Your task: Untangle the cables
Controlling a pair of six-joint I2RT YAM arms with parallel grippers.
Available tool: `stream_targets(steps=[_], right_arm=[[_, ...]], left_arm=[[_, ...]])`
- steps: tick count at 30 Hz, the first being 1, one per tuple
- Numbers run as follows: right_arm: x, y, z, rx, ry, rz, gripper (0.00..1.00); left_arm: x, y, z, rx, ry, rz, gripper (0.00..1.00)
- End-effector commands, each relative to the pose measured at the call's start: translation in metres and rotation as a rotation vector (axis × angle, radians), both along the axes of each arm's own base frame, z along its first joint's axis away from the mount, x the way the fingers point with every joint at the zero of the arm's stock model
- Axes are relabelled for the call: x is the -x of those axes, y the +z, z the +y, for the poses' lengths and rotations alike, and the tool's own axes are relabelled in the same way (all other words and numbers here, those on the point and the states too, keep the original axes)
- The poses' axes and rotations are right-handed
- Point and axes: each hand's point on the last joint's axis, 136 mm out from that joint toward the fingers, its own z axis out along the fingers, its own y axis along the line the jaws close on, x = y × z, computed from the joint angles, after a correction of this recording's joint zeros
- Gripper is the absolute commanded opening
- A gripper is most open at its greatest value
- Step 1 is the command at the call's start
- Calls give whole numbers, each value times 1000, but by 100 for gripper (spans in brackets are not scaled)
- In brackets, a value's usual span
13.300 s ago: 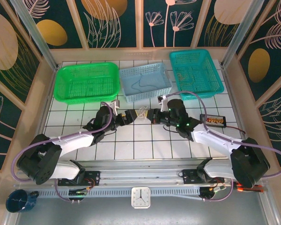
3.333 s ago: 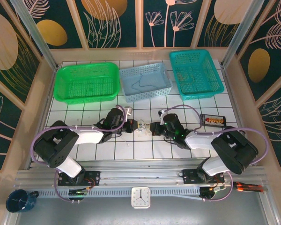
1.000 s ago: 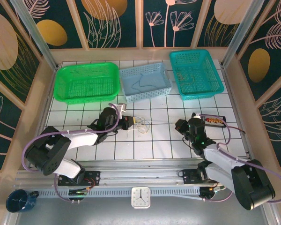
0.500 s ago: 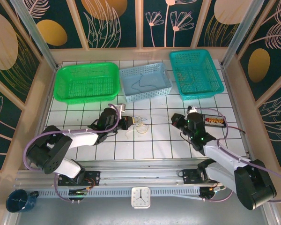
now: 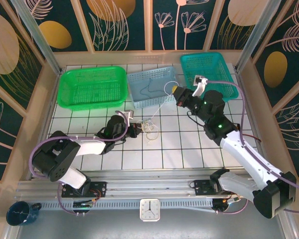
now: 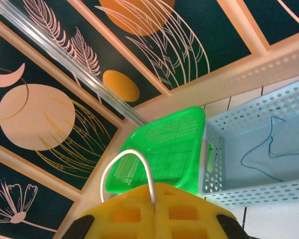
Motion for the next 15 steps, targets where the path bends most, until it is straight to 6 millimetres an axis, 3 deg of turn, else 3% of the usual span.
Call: stream_targets(steps=[1, 10, 13, 15], right_arm=[[12, 89, -25, -67, -92, -236, 0], [29, 148, -65, -98, -207, -381, 0], [29, 149, -67, -88, -211, -386, 0], [24, 133, -58, -81, -171, -347, 0]], left_arm=[[12, -40, 18, -88, 31, 105, 0], [14, -52, 20, -118, 29, 126, 0], [15, -53, 21, -118, 33, 127, 0], [15, -54, 22, -118, 37, 127, 0]])
